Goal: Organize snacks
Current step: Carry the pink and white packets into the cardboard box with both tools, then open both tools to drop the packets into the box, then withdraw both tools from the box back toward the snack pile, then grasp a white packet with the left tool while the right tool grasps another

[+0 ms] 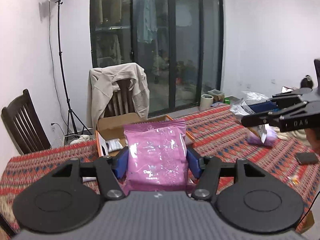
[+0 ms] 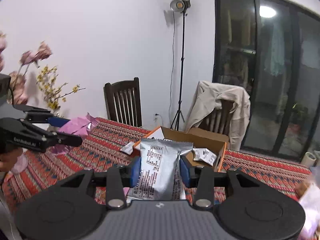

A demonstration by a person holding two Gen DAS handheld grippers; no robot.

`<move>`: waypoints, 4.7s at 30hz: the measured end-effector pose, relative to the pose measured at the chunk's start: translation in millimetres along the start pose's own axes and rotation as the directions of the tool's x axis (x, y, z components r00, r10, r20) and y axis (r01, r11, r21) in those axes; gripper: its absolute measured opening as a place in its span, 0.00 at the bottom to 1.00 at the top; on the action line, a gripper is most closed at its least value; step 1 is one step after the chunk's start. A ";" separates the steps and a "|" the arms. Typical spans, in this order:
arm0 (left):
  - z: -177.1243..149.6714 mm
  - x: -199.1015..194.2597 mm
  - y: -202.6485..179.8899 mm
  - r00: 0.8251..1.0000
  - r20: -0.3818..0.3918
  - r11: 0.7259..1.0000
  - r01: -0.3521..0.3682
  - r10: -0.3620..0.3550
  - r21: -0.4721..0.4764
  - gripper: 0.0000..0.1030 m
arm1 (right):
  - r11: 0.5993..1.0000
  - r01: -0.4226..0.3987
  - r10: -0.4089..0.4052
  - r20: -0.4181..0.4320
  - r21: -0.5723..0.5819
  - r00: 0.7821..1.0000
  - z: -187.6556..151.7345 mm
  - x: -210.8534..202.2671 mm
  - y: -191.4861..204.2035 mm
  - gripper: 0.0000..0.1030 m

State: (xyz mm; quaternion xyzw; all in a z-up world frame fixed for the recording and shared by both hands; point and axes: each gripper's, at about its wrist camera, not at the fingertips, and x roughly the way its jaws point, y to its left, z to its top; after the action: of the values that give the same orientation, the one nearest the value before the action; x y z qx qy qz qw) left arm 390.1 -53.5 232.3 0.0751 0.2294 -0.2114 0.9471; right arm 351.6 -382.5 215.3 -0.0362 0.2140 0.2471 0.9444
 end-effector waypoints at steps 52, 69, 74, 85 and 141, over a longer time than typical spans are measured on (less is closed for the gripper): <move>49.4 294.8 114.0 0.976 -0.218 0.985 -0.058 0.022 -0.163 0.83 | 0.963 0.218 -0.146 -0.371 0.161 0.917 51.4 326.8 -136.0 0.72; -53.8 -2.8 -0.8 0.982 0.152 0.994 -0.110 0.112 -0.020 1.00 | 0.973 0.225 -0.222 -0.070 0.042 0.973 -26.9 61.8 8.0 0.94; -128.0 -60.7 -30.8 0.950 0.242 0.980 -0.186 0.197 -0.066 1.00 | 0.953 0.302 -0.302 0.049 0.003 0.952 -106.6 13.2 57.1 1.00; -260.5 -106.3 -61.2 0.968 0.171 0.982 -0.171 0.182 -0.074 1.00 | 0.930 0.366 -0.366 0.012 0.037 0.930 -252.8 -41.7 130.5 1.00; -128.6 285.4 213.8 0.939 -0.160 0.952 -0.307 0.304 0.004 0.88 | 0.994 0.095 -0.096 -0.018 -0.047 0.995 -27.4 184.8 114.7 0.43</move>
State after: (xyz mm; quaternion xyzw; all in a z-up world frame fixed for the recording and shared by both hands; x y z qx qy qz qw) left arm 661.2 65.1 -4.7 0.1164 0.2920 -0.0528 0.9478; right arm 431.0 -203.5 116.7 -0.0705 0.2159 0.2062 0.9518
